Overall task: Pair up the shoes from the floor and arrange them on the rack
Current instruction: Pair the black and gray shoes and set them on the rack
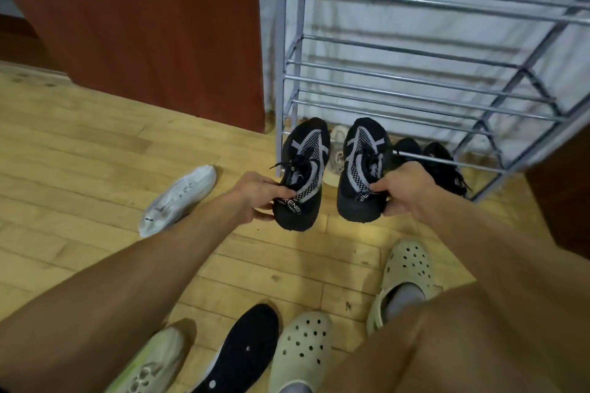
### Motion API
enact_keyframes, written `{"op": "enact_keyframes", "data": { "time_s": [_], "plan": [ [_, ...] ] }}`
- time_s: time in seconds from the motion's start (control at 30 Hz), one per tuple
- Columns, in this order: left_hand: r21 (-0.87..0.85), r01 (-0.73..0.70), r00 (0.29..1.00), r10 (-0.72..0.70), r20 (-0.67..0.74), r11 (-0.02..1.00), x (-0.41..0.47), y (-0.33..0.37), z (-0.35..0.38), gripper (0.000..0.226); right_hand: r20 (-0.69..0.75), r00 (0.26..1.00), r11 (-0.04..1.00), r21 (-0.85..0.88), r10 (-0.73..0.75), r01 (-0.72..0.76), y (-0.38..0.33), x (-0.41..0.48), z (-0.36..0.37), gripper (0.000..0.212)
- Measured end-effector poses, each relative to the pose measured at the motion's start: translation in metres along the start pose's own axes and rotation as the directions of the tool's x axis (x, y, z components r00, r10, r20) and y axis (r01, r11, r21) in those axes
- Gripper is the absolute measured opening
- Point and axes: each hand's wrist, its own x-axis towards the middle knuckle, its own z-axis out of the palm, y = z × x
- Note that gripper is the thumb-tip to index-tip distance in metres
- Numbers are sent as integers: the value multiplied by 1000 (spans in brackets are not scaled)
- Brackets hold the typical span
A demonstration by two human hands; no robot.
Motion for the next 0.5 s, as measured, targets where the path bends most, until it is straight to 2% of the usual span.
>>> {"op": "enact_keyframes", "data": {
  "time_s": [0.17,0.37,0.5],
  "plan": [
    [0,-50,999,50,-3,999,50,43,16,23,-67,998,1000,28,0,2,-6,42,-9,21],
    [16,-96,990,97,-99,995,120,90,27,8,-101,991,994,70,-82,89,-21,115,-7,12],
    [19,-157,977,158,-144,987,159,101,37,5,-74,993,993,71,-93,98,-38,162,-3,20]
  ]
}}
